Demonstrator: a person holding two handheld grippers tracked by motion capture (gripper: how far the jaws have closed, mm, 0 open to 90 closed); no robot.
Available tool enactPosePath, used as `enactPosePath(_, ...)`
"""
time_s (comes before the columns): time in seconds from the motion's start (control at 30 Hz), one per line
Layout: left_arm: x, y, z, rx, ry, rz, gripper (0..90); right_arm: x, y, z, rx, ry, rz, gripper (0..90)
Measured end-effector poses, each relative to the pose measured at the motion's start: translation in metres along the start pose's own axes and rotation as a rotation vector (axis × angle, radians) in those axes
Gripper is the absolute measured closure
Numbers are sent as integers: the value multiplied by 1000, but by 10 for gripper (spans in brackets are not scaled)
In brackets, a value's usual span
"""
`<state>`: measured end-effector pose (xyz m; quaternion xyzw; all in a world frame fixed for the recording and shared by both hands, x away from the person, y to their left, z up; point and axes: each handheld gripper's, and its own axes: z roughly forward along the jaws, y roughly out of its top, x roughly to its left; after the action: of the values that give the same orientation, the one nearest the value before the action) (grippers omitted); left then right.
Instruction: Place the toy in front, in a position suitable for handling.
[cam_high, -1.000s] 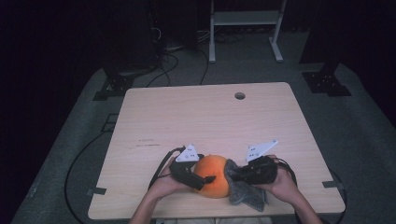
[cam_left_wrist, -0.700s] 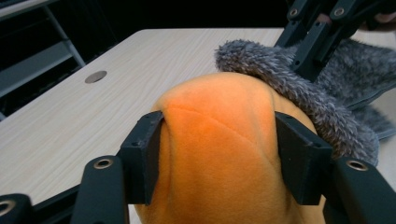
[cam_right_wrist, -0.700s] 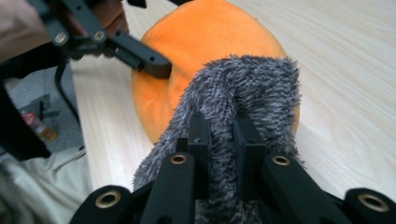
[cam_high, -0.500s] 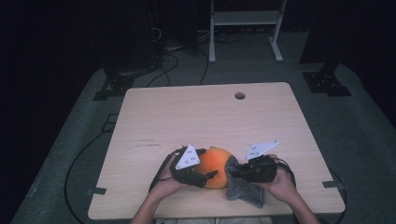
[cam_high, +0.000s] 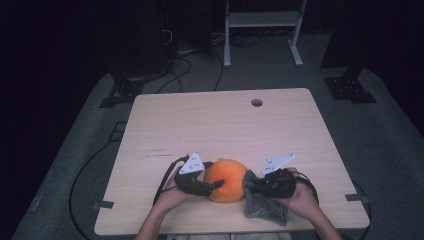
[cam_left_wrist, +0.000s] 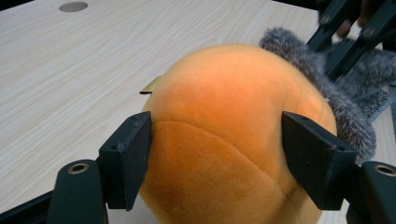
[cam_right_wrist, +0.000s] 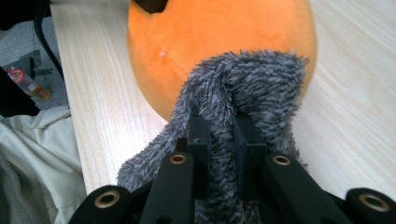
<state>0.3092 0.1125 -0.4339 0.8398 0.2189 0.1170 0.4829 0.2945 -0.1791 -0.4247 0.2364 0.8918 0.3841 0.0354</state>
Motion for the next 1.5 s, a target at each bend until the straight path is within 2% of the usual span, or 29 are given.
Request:
enactPosePath(0.1, 1, -1, 0, -9, -5, -2, 271, 3, 7, -8, -80, 10, 3, 789)
enactPosePath(0.13, 1, -1, 0, -8, -6, -1, 271, 5, 10, -9, -112, 28, 7, 788)
enactPosePath(0.17, 1, -1, 0, -8, -7, -1, 271, 5, 12, -9, -122, 36, 7, 788)
enactPosePath(0.27, 2, -2, -1, -12, -14, -3, 270, 2, 9, -1, -82, 24, 14, 787)
enactPosePath(0.33, 1, -2, 0, -16, -10, -7, 269, -5, 3, 4, -47, 43, 46, 786)
enactPosePath(0.43, 2, -1, 0, -8, -12, -8, 268, -11, -3, 2, 10, 6, 59, 785)
enactPosePath(0.5, 1, 0, 0, -5, -14, -8, 268, -11, -1, -6, -48, 25, 77, 786)
enactPosePath(0.6, -2, 2, 1, -4, -15, 10, 266, -4, 11, -14, -145, 56, 58, 785)
enactPosePath(0.63, -3, 3, 1, -5, -18, 13, 260, -1, 15, -11, -145, 56, 49, 783)
enactPosePath(0.73, -2, 8, -5, -5, -42, 16, 204, 2, 12, 5, -84, 53, 23, 785)
enactPosePath(0.83, 4, 12, -13, -9, -27, -20, 137, 3, 8, 3, -60, 52, 7, 785)
enactPosePath(0.87, 8, 10, -15, -12, -32, -50, 124, 4, 6, 2, -54, 49, 3, 785)
enactPosePath(0.9, 11, 8, -14, -7, -49, -83, 113, 4, 3, 2, -51, 58, 3, 785)
enactPosePath(1.03, 11, 1, 1, 58, -125, -146, 102, 7, 4, 1, -46, 51, -14, 782)
enactPosePath(1.07, 12, 0, 6, 82, -150, -181, 104, 7, 4, 1, -45, 48, -18, 783)
enactPosePath(1.1, 13, 0, 7, 86, -163, -194, 109, 8, 5, 1, -42, 43, -21, 783)
enactPosePath(1.2, 8, 4, 5, 68, -131, -126, 233, 7, 4, -2, -54, 32, -11, 786)
enactPosePath(1.23, 5, 5, 3, 42, -106, -91, 271, 6, 5, -3, -60, 31, -7, 786)
enactPosePath(1.3, 1, 8, 1, -6, -57, -50, 324, 9, 10, -9, -105, 14, -11, 789)
enactPosePath(1.4, -4, 11, 3, -15, -50, -17, 332, 14, 16, -14, -174, 27, -11, 790)
enactPosePath(1.47, -3, 9, 3, 4, -45, -11, 329, 15, 17, -9, -148, 4, -35, 789)
enactPosePath(1.5, -2, 7, 3, 4, -47, -19, 324, 14, 15, -6, -137, 5, -29, 789)
